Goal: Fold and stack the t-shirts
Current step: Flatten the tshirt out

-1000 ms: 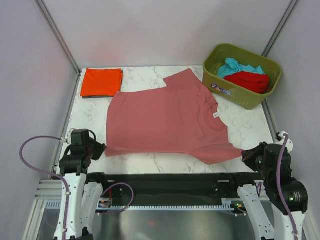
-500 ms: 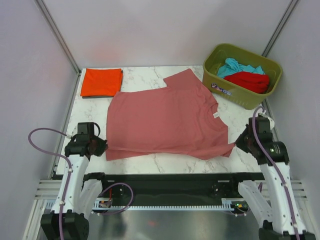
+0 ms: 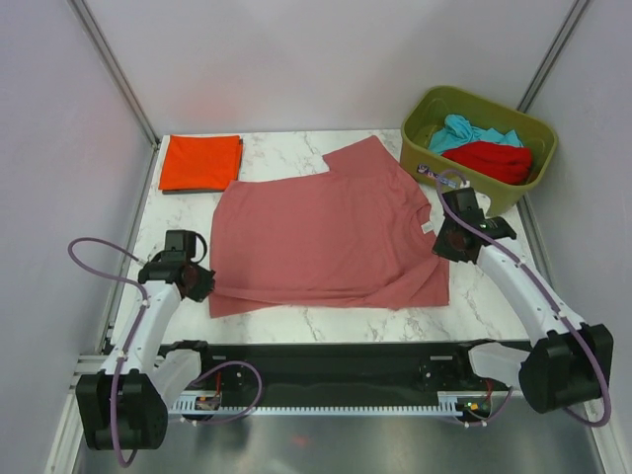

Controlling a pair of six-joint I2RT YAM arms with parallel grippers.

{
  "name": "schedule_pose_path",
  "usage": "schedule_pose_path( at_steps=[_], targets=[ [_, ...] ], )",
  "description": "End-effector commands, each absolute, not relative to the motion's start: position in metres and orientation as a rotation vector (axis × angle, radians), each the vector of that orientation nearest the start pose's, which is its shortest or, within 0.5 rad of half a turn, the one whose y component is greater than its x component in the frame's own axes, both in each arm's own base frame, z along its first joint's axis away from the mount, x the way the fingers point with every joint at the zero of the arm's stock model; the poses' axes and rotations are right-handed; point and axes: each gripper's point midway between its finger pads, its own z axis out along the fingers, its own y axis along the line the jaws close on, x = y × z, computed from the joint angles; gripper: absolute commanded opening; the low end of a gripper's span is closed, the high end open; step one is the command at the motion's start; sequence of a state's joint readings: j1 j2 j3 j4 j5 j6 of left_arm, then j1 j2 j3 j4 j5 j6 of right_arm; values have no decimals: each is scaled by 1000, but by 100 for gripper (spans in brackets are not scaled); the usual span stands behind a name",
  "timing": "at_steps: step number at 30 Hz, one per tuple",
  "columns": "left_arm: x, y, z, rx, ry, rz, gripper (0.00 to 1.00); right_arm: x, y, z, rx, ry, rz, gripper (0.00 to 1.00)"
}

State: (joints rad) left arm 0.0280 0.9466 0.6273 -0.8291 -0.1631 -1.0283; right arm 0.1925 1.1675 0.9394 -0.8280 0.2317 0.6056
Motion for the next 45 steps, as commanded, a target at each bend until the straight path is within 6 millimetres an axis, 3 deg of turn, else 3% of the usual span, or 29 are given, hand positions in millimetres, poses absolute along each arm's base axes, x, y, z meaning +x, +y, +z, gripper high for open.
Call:
schedule_pose_path(
  at_steps=[1,4,7,8,11,14,16,20,25,28,30,31,32,33,34,35,36,37,39,40,42,43,45],
  targets=[
    [221,9,79,-1419,2189,-54,2,293,31,142,566,2408,-97,0],
    [225,10,85,-1399,2179,-56,2,295,15,154,579,2366,-203,0],
    [231,10,101,-1382,2130,-94,2,288,0,184,609,2297,-277,0],
    [232,15,108,-1338,2121,-75,2,285,-4,206,624,2250,-269,0],
    [238,20,136,-1295,2036,-96,2,281,0,242,627,2175,-180,0],
    [243,26,166,-1252,1976,-97,2,271,4,255,599,2173,-123,0],
    [241,31,180,-1238,1948,-78,2,260,9,253,576,2202,-80,0],
    [236,37,217,-1199,1870,-78,2,240,-1,261,591,2181,-106,0],
    [228,31,231,-1162,1876,-117,2,223,-11,285,606,2137,-128,0],
    [223,36,249,-1132,1833,-106,2,217,-12,301,617,2096,-103,0],
    [225,42,275,-1126,1761,-107,2,221,-7,320,601,2047,-38,0],
    [227,42,285,-1113,1746,-111,2,223,-3,345,595,1989,16,0],
    [230,41,315,-1091,1695,-147,2,227,2,358,596,1964,63,0],
    [234,36,329,-1066,1688,-190,2,228,5,374,591,1931,103,0],
    [239,32,342,-1042,1689,-214,2,226,8,409,588,1847,165,0],
    [236,27,382,-1000,1618,-282,2,224,14,427,570,1809,230,0],
    [237,15,401,-952,1610,-363,2,220,18,446,557,1761,287,0],
    [236,7,442,-880,1547,-435,2,211,21,484,533,1653,364,0],
    [231,-20,485,-730,1533,-579,2,196,36,519,471,1565,509,0],
    [211,-27,531,-633,1445,-625,2,179,42,552,421,1453,599,0],
    [200,-49,565,-494,1428,-720,2,152,58,583,327,1360,742,0],
    [176,-52,595,-427,1349,-733,2,141,59,594,313,1324,770,0],
    [163,-49,611,-412,1314,-716,2,129,58,602,310,1308,790,0]
  ],
)
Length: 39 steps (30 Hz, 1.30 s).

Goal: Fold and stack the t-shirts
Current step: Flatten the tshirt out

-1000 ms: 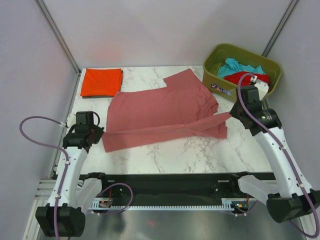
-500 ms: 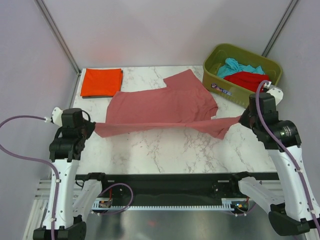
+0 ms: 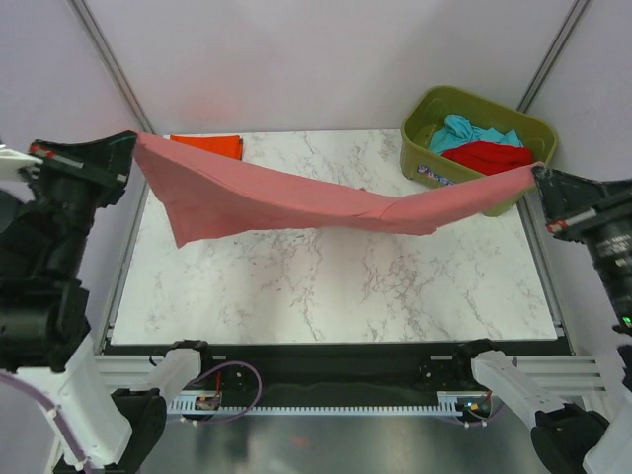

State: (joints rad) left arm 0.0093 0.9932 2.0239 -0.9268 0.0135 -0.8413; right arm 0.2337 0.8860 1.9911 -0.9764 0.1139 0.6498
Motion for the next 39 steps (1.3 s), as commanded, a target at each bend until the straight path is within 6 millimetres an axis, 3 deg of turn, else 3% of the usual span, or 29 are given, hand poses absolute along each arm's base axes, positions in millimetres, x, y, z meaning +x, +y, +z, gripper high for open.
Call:
schedule_pose_path(
  at_steps=[1,5,8,12,15,16,18,19,20,21,22,23,24,25,26,27,28,29,31,32,35,36,38,39],
  targets=[
    [143,-47,629,-391,1257,-706,2,117,55,607,318,1304,801,0],
    [125,-49,634,-375,1241,-713,2,89,48,615,359,1265,846,0],
    [126,-52,630,-375,1259,-731,2,80,38,616,412,1241,844,0],
    [152,-43,619,-428,1300,-681,2,107,34,606,442,1283,761,0],
    [210,-26,592,-532,1395,-579,2,172,48,583,430,1395,686,0],
    [244,-21,577,-570,1452,-540,2,202,56,586,419,1399,683,0],
    [284,-9,563,-628,1488,-470,2,240,64,585,401,1414,657,0],
    [301,-6,567,-631,1471,-462,2,279,73,584,395,1424,645,0],
    [340,-2,551,-663,1514,-429,2,297,76,585,390,1428,631,0],
    [356,0,553,-675,1500,-430,2,307,74,603,393,1379,619,0],
    [369,2,570,-667,1442,-443,2,353,81,591,399,1415,581,0],
    [403,4,558,-692,1464,-437,2,370,83,597,403,1397,569,0],
    [407,5,583,-698,1386,-480,2,400,90,611,392,1350,586,0],
    [416,5,590,-703,1357,-507,2,412,91,620,382,1318,603,0],
    [441,2,588,-696,1354,-548,2,421,95,632,368,1279,629,0],
    [433,5,612,-704,1273,-604,2,430,98,653,349,1193,671,0],
    [434,7,619,-708,1242,-632,2,432,96,661,361,1156,721,0],
    [432,7,633,-689,1194,-666,2,433,94,667,364,1125,757,0],
    [421,12,638,-705,1162,-697,2,428,80,675,375,1068,786,0],
    [405,13,652,-685,1122,-694,2,425,76,677,382,1060,786,0],
    [386,14,661,-653,1109,-668,2,401,72,691,323,1042,789,0],
    [366,12,670,-625,1090,-661,2,389,69,694,310,1042,784,0],
    [348,9,675,-610,1081,-659,2,378,73,691,261,1068,762,0],
    [348,10,667,-615,1104,-644,2,371,72,683,261,1102,744,0]
  ],
)
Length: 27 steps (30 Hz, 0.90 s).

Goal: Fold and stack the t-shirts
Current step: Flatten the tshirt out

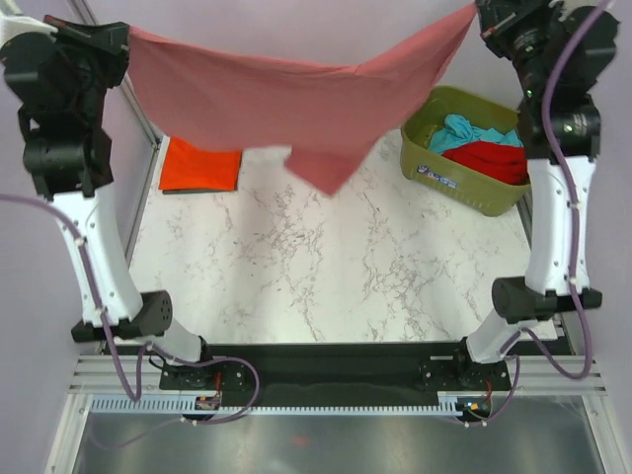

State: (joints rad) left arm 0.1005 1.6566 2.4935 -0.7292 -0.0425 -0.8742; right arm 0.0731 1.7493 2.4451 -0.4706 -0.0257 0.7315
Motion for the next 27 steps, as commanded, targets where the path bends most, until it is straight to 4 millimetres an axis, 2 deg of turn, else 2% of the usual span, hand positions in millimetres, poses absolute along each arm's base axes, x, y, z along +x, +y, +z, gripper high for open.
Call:
schedule_pose_path(
  at_steps=[1,2,3,4,5,6,7,8,9,11,12,14,15,16,17,18,20,21,23,24,26,27],
  targets=[
    [323,8,675,-597,1080,-640,2,368,71,678,257,1120,729,0],
    [315,9,673,-600,1077,-622,2,364,71,673,248,1139,712,0],
    [322,12,652,-617,1130,-587,2,359,71,660,241,1181,688,0],
    [314,11,646,-618,1140,-580,2,356,69,652,243,1204,673,0],
    [292,10,647,-604,1127,-571,2,354,69,644,241,1226,664,0],
    [301,10,614,-632,1202,-550,2,352,69,623,244,1282,647,0],
    [297,11,600,-649,1223,-545,2,352,68,610,254,1311,637,0],
    [273,11,596,-656,1202,-541,2,361,69,577,275,1393,624,0],
    [285,14,556,-695,1285,-509,2,346,70,570,267,1406,628,0],
    [277,16,522,-729,1327,-482,2,339,70,541,268,1465,619,0],
    [272,16,486,-762,1379,-473,2,330,70,510,280,1521,611,0],
    [263,11,448,-772,1442,-478,2,321,68,475,293,1591,593,0],
    [252,8,411,-809,1486,-483,2,306,67,438,310,1667,577,0],
    [247,7,391,-837,1518,-486,2,299,64,419,327,1707,555,0],
    [239,6,362,-890,1591,-474,2,294,61,379,349,1793,522,0],
    [230,5,335,-925,1642,-460,2,273,56,365,359,1821,496,0],
    [217,7,299,-1013,1723,-418,2,257,37,330,438,1881,385,0],
    [208,5,269,-1081,1798,-398,2,240,30,299,476,1954,332,0],
    [197,0,247,-1143,1840,-415,2,225,14,262,551,2025,224,0],
    [188,-2,221,-1188,1908,-397,2,212,10,249,584,2061,194,0],
    [179,-9,202,-1249,1937,-423,2,200,5,227,622,2114,151,0],
    [175,-13,181,-1275,1983,-426,2,192,3,219,642,2129,141,0]
  ],
)
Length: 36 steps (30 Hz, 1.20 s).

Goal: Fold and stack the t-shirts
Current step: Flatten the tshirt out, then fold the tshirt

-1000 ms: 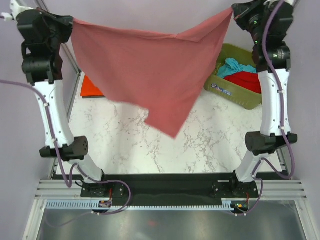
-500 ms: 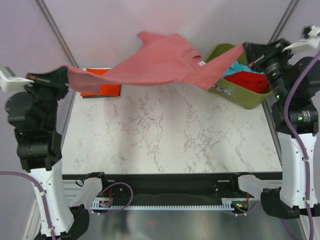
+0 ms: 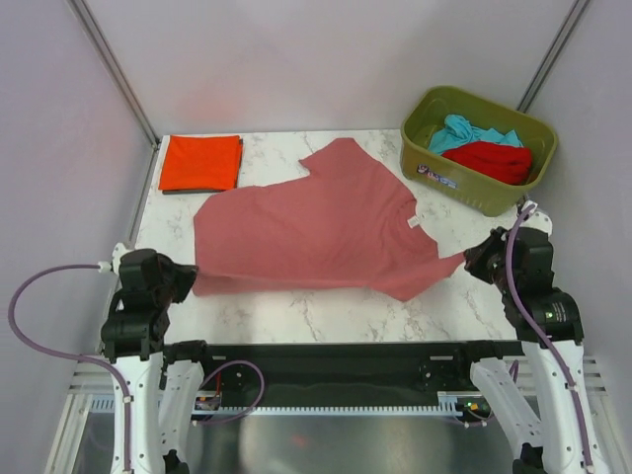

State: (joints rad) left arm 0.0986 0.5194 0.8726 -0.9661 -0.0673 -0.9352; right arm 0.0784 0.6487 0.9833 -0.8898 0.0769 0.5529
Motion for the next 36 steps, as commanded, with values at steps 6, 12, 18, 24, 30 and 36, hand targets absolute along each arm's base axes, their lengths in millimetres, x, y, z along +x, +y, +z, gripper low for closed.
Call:
schedule_pose_path(
  at_steps=[6,12,18,24,30,36],
  targets=[
    [158,-18,121,-1345,2087,-392,2,179,-9,191,712,2204,32,0],
    [158,-15,107,-1477,2089,-356,2,206,-3,199,737,2186,74,0],
    [162,-3,96,-1597,2105,-228,2,253,12,191,690,2221,134,0],
    [165,2,85,-1662,2109,-158,2,280,13,155,669,2315,88,0],
    [165,12,72,-1688,2105,-69,2,308,17,153,591,2315,93,0],
    [171,13,62,-1698,2118,-48,2,331,20,158,521,2308,103,0]
  ],
)
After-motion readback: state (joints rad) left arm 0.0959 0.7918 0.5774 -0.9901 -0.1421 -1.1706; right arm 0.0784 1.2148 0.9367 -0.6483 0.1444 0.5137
